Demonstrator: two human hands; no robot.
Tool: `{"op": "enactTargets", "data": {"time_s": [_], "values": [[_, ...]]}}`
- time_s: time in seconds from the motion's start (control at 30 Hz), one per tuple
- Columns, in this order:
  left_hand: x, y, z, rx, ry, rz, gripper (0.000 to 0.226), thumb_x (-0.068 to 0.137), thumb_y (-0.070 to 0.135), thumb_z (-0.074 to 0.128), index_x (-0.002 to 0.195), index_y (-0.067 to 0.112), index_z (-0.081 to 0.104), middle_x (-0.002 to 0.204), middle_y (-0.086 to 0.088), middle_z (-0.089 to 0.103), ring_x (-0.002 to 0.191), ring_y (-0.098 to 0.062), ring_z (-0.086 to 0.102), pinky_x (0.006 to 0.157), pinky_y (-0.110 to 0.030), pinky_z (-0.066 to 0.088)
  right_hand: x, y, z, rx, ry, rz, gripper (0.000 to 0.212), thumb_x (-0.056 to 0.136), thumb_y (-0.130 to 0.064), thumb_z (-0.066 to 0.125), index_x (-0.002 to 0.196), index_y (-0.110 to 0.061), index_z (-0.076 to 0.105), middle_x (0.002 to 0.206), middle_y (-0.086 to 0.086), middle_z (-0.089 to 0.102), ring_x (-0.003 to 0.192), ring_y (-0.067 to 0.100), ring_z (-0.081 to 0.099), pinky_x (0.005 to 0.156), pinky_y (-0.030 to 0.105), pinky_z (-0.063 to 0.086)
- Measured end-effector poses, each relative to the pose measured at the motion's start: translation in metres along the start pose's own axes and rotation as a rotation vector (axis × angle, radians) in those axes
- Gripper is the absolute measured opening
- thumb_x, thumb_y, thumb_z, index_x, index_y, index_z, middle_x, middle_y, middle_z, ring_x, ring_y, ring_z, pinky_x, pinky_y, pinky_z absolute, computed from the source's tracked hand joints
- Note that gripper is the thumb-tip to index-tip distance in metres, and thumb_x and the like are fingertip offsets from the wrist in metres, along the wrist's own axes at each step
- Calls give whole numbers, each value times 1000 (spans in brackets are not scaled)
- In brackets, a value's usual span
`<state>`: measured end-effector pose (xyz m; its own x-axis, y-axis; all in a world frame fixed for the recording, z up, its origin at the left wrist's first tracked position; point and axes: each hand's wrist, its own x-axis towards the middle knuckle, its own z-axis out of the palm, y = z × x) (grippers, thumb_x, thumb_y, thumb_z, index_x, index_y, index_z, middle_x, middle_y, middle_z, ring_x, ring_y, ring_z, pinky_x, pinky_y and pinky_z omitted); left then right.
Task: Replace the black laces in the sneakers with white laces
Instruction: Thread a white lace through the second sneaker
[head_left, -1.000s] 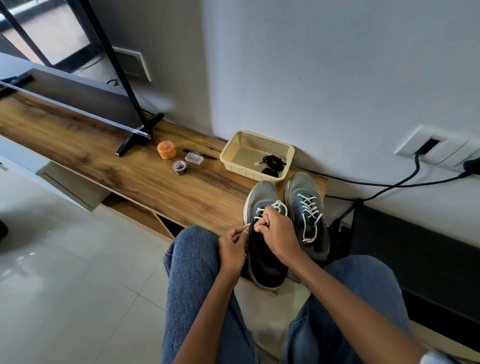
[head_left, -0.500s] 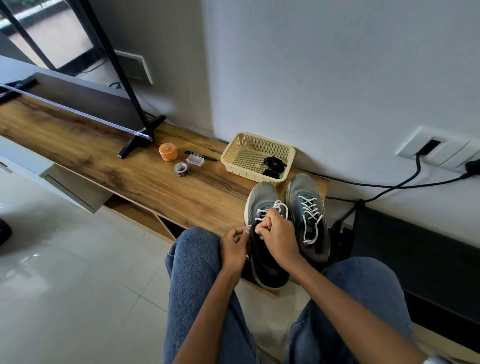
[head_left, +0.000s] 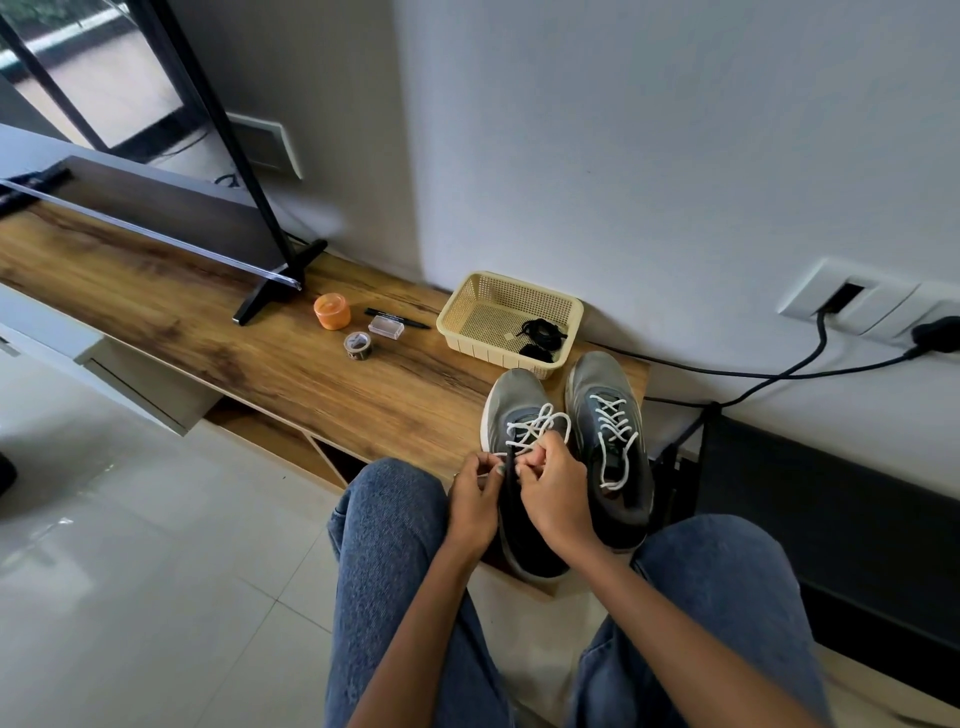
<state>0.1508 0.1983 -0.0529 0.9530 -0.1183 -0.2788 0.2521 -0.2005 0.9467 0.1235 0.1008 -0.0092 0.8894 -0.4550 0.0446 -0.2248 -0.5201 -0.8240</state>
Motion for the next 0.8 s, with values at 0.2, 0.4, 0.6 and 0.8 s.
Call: {"op": "enactTargets", "data": {"time_s": [0.2, 0.4, 0.6, 0.8], "values": [[1, -1, 0, 46, 1, 38, 8, 98, 10, 51, 101, 7, 58, 82, -3, 61, 66, -7, 49, 58, -19, 38, -9, 2, 0, 99, -34, 130, 27, 85, -1, 60, 72, -18, 43, 85, 2, 67, 86, 10, 65, 79, 34, 54], [0, 1, 0, 86, 35, 77, 10, 96, 9, 53, 100, 11, 61, 89, -4, 69, 75, -12, 60, 71, -29, 49, -18, 0, -3, 379, -120, 333, 19, 86, 3, 59, 82, -11, 46, 103, -2, 67, 91, -4, 61, 76, 11, 46], [-1, 5, 2, 189, 11, 81, 9, 99, 11, 45, 97, 17, 52, 91, -5, 65, 79, -18, 58, 74, -36, 47, -23, 9, -1, 284, -227, 258, 27, 87, 3, 56, 80, -19, 42, 110, -4, 64, 105, -6, 54, 82, 8, 39], [-4, 5, 3, 175, 36, 34, 12, 101, 12, 39, 96, 16, 48, 85, -1, 61, 75, -18, 55, 74, -38, 47, -32, 8, -5, 162, -90, 67, 23, 85, 3, 59, 93, -17, 49, 110, -3, 63, 101, 0, 60, 77, 10, 46]]}}
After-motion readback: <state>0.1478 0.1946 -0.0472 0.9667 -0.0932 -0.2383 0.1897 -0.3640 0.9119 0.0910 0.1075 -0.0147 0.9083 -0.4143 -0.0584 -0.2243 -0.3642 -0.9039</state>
